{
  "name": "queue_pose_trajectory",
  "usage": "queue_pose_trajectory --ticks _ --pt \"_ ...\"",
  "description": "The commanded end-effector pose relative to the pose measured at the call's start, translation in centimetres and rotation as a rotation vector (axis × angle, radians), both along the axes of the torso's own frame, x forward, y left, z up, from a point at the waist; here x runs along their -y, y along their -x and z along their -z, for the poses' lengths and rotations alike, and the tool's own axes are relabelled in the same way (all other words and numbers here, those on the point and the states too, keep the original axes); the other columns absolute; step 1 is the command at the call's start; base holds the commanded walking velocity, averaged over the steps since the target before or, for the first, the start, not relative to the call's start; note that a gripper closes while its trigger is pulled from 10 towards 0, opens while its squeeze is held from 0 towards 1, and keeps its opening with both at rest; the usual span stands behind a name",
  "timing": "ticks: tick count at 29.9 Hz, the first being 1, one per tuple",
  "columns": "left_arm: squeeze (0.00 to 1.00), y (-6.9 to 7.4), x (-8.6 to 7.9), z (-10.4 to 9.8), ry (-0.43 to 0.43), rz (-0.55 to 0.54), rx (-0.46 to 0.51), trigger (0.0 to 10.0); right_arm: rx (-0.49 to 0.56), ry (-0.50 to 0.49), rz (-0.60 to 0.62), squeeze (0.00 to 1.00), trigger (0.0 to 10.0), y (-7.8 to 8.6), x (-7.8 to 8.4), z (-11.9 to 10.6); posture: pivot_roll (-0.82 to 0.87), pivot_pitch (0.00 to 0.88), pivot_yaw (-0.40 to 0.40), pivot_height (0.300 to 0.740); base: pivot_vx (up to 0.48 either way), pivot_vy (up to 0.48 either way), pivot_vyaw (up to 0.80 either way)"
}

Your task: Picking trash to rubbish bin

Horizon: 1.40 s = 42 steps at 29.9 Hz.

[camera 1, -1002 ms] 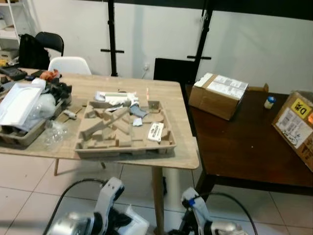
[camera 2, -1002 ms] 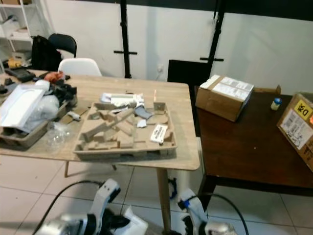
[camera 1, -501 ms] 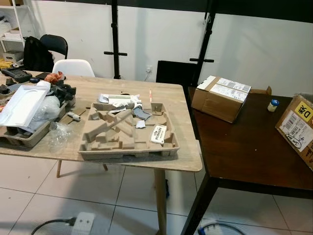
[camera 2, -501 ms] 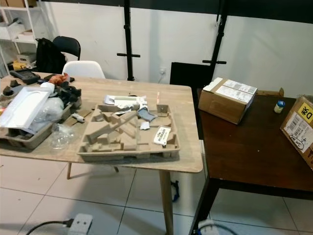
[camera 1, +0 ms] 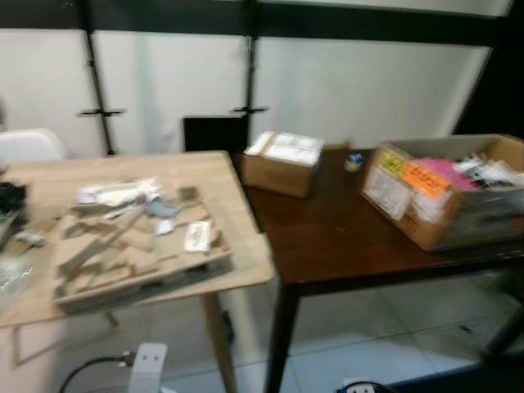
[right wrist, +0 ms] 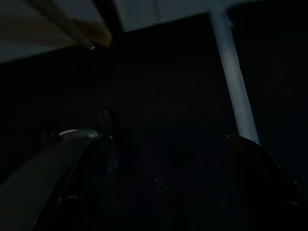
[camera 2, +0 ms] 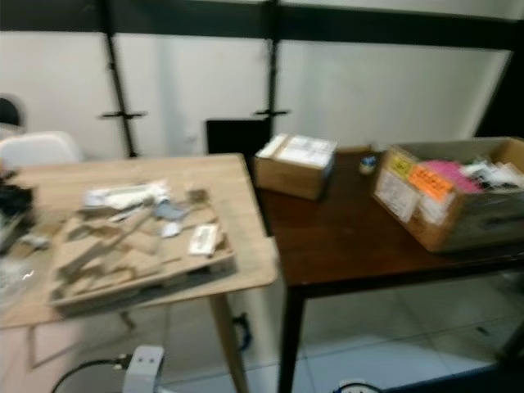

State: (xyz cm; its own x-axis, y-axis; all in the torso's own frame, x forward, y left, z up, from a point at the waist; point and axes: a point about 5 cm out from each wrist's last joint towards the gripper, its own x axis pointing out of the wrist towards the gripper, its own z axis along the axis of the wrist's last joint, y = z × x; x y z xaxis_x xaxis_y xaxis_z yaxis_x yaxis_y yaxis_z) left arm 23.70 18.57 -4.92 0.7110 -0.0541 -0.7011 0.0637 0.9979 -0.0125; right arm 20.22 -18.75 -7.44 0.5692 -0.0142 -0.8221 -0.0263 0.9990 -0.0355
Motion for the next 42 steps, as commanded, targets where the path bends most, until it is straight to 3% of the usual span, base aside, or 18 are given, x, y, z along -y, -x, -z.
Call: queue_pose_trajectory --ticks 1,5,9,13,24,30,36,42 --pt "0.00 0.0 -0.5 0.0 0.006 -0.050 0.001 10.0 -0.009 -0.005 0.018 0.00 10.0 0.2 0.0 0.2 0.00 0.000 0.009 0.740 0.000 0.000 -0.80" --pt "0.00 -0.3 -0.7 -0.2 0.095 -0.121 0.018 10.0 -0.018 -0.010 -0.030 0.00 10.0 0.5 -0.3 0.3 0.01 0.000 0.005 0.740 0.000 0.000 -0.80" --pt "0.00 0.0 -0.3 0.0 0.063 -0.048 0.008 10.0 -0.023 -0.008 -0.031 0.00 10.0 0.7 -0.4 0.5 0.01 0.000 0.001 0.740 0.000 0.000 -0.80" --pt "0.00 0.4 -0.5 0.3 0.043 -0.070 -0.002 10.0 -0.020 -0.007 -0.050 0.00 10.0 0.6 -0.6 0.4 0.01 0.000 0.002 0.740 0.000 0.000 -0.71" --pt "0.00 0.6 -0.7 0.5 0.058 -0.112 -0.002 10.0 0.003 -0.007 -0.108 0.00 10.0 0.0 -1.1 0.1 0.01 0.000 -0.003 0.740 0.000 0.000 0.00" --pt "0.00 0.5 0.2 0.5 0.097 -0.083 0.014 10.0 0.002 -0.014 -0.178 0.00 10.0 -0.1 -1.5 0.1 0.01 0.000 -0.005 0.740 0.000 0.000 0.00" --pt "0.00 0.6 0.1 0.6 0.066 -0.089 0.003 10.0 0.026 -0.030 -0.180 0.00 10.0 -0.4 -1.7 -0.1 0.00 0.000 -0.005 0.740 0.000 0.000 0.00" --pt "0.00 0.5 0.0 0.5 0.088 -0.119 0.010 10.0 0.025 -0.023 -0.197 0.00 10.0 -0.4 -1.5 -0.2 0.00 0.000 -0.015 0.740 0.000 0.000 0.00"
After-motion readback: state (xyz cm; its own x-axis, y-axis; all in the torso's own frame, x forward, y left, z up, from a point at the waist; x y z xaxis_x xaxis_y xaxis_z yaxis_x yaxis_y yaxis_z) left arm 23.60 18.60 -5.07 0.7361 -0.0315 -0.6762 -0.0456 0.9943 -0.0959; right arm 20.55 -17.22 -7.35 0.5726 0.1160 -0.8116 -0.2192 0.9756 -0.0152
